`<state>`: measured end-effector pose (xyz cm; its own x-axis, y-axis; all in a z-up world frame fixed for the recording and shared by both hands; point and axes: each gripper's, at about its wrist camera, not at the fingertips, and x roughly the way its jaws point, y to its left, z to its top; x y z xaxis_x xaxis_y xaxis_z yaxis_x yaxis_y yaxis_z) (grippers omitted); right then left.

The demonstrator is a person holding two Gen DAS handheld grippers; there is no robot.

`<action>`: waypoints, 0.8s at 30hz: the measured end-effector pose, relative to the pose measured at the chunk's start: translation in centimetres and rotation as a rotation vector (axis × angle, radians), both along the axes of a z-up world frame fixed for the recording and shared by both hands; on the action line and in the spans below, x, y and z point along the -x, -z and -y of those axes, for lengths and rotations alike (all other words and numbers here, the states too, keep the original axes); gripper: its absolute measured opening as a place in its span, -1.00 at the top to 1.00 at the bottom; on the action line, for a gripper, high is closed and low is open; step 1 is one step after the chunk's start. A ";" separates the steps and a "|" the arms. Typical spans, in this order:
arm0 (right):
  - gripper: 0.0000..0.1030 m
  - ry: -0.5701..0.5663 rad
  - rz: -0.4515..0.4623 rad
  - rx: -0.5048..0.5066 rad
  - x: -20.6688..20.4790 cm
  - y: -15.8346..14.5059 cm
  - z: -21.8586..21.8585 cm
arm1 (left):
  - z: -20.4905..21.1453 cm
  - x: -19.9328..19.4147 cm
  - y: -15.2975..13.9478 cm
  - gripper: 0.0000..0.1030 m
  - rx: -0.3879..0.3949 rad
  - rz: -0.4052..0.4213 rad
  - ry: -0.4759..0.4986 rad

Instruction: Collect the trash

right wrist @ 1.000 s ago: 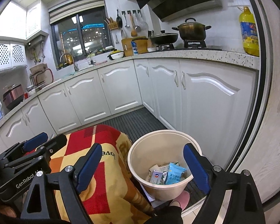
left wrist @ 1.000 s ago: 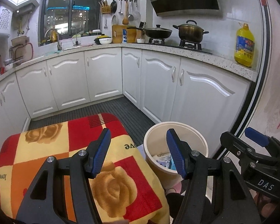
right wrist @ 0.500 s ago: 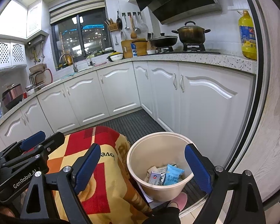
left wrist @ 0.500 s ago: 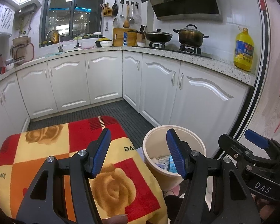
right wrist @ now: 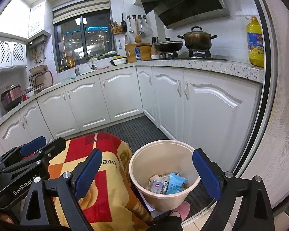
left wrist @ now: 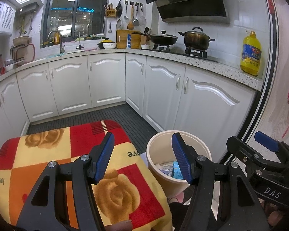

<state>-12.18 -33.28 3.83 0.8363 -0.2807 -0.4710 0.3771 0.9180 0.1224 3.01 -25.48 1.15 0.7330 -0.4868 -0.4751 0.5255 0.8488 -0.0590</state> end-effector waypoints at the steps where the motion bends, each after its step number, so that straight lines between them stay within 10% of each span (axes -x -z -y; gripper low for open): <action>1: -0.84 0.000 0.001 0.001 0.0 0.0 -0.1 | 0.0 0.0 0.0 -0.18 -0.001 0.000 0.000; 24: -0.87 -0.008 -0.006 0.016 -0.6 -0.2 -0.1 | -0.7 -0.4 0.3 -0.18 0.024 -0.022 -0.010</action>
<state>-11.61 -33.18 4.06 0.8360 -0.2814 -0.4711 0.3701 0.9230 0.1053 3.43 -24.81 0.83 0.7277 -0.4908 -0.4791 0.5152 0.8523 -0.0907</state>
